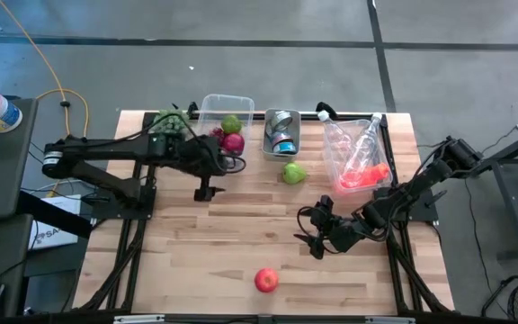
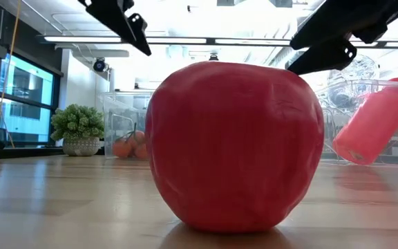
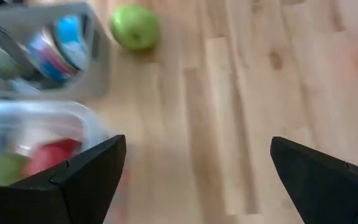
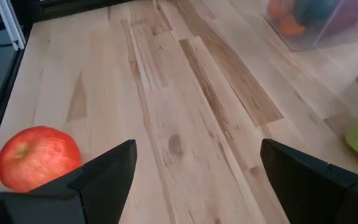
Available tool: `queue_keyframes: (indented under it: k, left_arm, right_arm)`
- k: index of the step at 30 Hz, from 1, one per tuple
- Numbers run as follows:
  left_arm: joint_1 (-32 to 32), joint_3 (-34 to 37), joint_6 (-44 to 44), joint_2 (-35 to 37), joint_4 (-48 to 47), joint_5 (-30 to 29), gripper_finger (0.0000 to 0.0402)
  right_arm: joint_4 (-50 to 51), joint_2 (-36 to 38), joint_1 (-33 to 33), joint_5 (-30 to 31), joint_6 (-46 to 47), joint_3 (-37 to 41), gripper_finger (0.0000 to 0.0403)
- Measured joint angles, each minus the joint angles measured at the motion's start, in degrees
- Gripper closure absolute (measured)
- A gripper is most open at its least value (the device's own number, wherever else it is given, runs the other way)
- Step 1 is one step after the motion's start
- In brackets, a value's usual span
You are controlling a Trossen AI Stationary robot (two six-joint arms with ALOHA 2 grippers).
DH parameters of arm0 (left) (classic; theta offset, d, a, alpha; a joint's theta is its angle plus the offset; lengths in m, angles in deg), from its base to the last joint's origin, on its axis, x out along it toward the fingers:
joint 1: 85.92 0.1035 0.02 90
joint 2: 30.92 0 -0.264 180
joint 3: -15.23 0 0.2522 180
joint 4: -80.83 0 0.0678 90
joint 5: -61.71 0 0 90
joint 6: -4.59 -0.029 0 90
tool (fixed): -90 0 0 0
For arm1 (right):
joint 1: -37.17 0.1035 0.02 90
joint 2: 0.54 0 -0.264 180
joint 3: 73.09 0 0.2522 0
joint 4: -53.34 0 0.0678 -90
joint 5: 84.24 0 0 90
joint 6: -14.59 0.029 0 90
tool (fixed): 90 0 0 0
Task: Pick & Place Food Item
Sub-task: Put the green pear into the left transparent bin
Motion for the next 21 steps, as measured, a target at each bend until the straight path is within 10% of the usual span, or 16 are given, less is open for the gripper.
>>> queue_keyframes:
  k: [21]
  left_arm:
    - [-3.66, 22.6, 9.66, 16.75, 21.4, 6.19, 0.0013]
  right_arm:
    - [6.58, -6.59, -12.78, 0.01, 0.06, -0.02, 0.0091]
